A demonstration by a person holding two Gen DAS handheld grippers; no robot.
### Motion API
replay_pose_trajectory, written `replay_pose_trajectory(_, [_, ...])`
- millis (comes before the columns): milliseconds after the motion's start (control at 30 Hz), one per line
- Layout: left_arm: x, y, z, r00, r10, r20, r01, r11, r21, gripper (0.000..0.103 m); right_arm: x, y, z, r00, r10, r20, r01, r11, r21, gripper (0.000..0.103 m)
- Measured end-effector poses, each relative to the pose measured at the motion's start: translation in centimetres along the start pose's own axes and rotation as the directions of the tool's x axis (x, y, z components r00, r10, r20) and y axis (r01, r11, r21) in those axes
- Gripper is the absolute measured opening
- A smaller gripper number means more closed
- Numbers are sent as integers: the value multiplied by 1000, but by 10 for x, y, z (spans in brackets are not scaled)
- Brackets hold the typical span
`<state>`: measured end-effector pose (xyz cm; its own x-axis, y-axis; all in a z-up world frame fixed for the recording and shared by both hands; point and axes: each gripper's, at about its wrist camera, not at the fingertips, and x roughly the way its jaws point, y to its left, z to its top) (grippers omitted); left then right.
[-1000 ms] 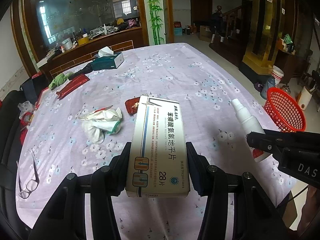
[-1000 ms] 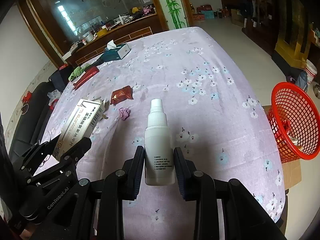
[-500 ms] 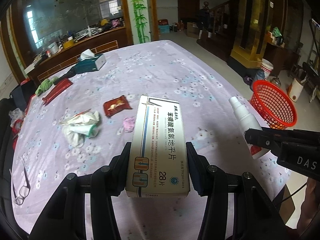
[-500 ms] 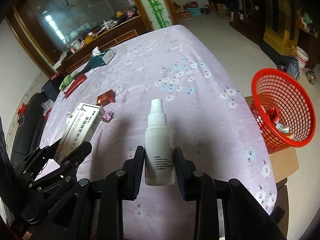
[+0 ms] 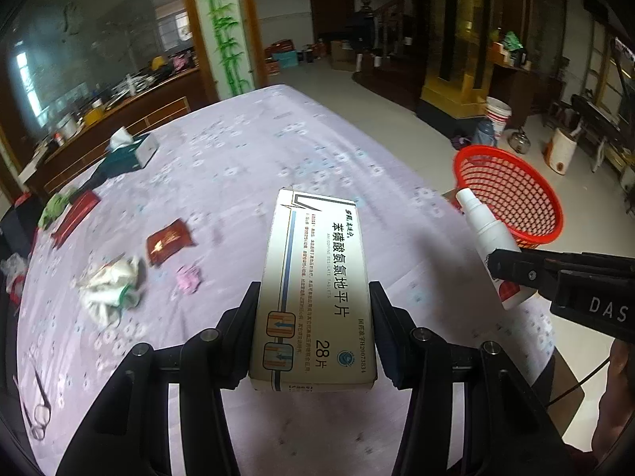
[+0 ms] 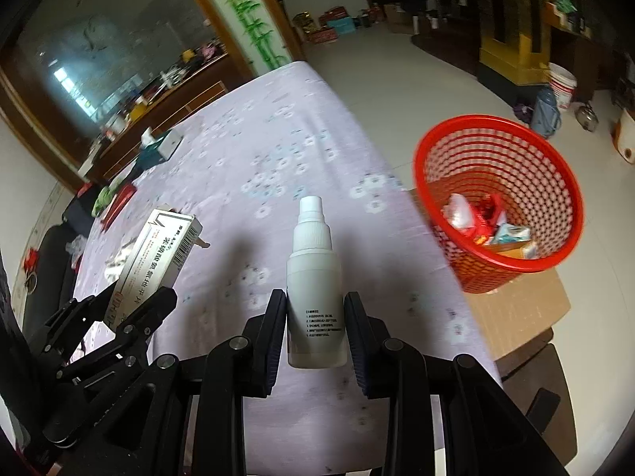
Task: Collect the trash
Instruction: 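Lift and carry the medicine box and spray bottle to the wastebasket, then open left gripper to drop medicine box while right gripper drops spray bottle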
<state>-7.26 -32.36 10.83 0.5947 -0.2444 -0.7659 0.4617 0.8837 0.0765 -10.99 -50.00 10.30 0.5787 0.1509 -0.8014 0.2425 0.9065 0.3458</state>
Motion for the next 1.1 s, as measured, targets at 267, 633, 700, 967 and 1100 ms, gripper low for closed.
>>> replay_pose_trajectory(267, [1, -43, 33, 996, -78, 41, 75, 994, 79, 50, -23, -48, 17, 998, -43, 51, 38, 996, 84, 32])
replay_pose_trajectory(633, [29, -114, 89, 965, -263, 5, 260, 956, 136, 50, -53, -135, 57, 987, -115, 109, 90, 973, 214, 32])
replay_pose_trajectory(700, [43, -125, 102, 956, -292, -22, 292, 949, 117, 50, -54, -146, 65, 987, -117, 112, 89, 971, 223, 32])
replay_pose_trajectory(967, [73, -161, 128, 937, -346, -53, 350, 930, 108, 55, -41, -177, 95, 986, -122, 116, 92, 967, 238, 34])
replay_pose_trajectory(1100, [75, -161, 132, 939, -341, -49, 344, 935, 81, 60, -45, -187, 106, 983, -127, 130, 91, 964, 248, 39])
